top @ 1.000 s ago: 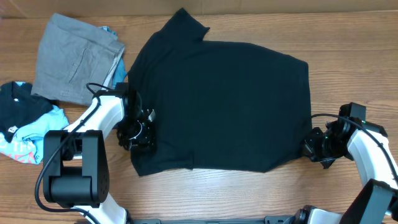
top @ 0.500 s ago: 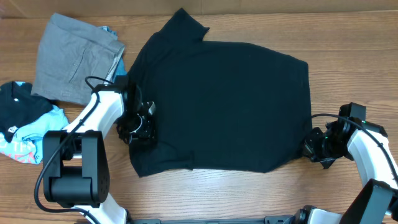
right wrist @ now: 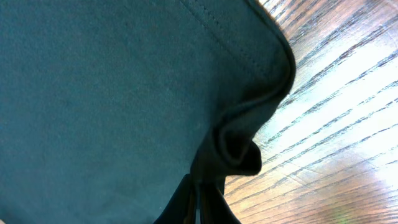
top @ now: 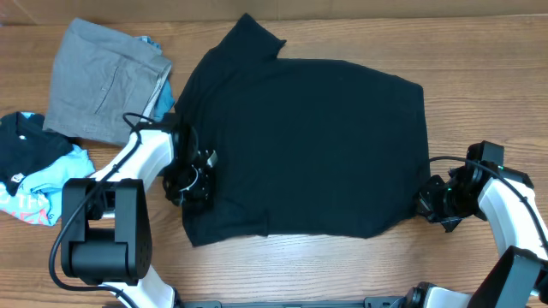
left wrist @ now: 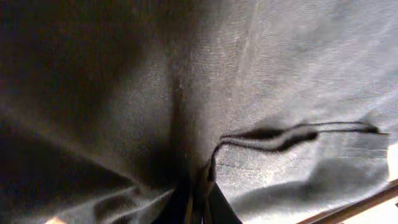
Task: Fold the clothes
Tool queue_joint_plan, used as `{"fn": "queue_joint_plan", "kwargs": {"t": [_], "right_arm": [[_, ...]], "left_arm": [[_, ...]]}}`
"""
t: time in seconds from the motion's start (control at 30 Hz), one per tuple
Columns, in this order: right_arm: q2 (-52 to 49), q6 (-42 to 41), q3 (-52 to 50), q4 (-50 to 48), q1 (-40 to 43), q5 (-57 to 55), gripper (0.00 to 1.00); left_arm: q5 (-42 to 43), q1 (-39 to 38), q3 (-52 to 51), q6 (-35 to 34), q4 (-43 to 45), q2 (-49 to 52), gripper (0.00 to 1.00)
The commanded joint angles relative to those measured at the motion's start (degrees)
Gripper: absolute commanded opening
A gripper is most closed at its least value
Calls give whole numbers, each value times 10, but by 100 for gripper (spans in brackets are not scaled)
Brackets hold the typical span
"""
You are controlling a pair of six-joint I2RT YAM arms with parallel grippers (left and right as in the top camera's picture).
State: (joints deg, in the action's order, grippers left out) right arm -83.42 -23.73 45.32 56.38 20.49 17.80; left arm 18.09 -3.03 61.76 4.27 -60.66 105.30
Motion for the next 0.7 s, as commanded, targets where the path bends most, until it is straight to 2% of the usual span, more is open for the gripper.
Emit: {"fn": "queue_joint_plan", "kwargs": {"t": [0.0,0.17,0.27,0.4,0.6,0.67], "right_arm": [[8,4,11,-1,-2,3,4],[8,4,11,-3,-2,3,4],[8,4,11,-3,-2,3,4],[8,4,11,-3,-2,3,4],[8,4,11,-3,-2,3,4],[8,4,11,-3,-2,3,4]], "left_arm": [[8,1,46,5,-17,7,4],[6,1,118,5,-79,7,4],[6,2,155,5,-118,7,26],[6,-3,147,11,-118,8,44],[3,-16,83,11,-65,8,51],[0,-17,55,11,-38,8,50]]}}
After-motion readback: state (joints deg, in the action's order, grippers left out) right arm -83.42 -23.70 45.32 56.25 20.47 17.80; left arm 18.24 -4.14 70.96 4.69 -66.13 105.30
